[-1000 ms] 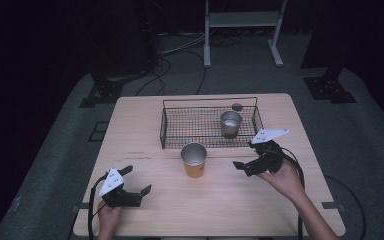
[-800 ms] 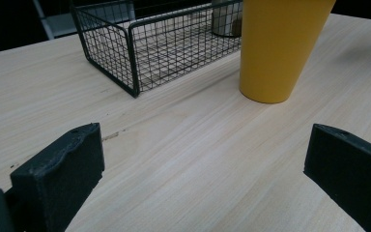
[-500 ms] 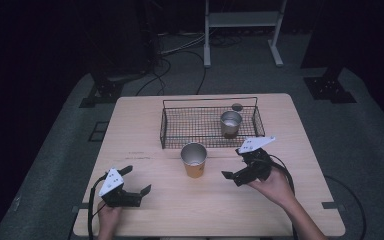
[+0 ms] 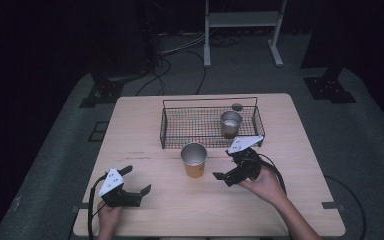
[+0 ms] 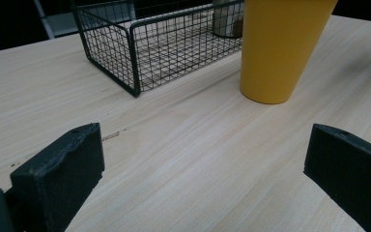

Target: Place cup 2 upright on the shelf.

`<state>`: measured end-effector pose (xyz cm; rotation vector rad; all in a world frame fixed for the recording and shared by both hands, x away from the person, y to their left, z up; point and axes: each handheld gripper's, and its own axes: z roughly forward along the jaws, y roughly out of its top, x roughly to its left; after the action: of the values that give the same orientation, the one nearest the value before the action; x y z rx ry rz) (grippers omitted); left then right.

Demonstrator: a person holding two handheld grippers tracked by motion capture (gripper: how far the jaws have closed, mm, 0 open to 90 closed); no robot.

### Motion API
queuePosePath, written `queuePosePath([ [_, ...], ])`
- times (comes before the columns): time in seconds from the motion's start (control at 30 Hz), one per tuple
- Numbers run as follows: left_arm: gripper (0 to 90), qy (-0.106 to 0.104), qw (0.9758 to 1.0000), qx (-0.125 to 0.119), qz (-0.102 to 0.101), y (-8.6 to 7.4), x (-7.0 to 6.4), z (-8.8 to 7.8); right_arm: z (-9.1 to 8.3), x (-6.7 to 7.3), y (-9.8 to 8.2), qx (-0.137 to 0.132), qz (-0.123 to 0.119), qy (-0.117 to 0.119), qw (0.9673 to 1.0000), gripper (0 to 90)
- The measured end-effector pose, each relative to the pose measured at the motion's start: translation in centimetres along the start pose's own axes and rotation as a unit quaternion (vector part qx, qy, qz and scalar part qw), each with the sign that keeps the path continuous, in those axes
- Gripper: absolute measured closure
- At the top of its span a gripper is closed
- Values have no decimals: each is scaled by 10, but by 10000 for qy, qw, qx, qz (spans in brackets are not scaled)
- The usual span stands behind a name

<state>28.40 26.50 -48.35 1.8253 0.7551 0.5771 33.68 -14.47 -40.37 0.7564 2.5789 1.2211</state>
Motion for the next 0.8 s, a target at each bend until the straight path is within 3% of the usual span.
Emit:
queuePosePath([
  [0.8,0,-1,10000,-16,-17,0,1,0,29,2,13,55,23,4,10000,26],
])
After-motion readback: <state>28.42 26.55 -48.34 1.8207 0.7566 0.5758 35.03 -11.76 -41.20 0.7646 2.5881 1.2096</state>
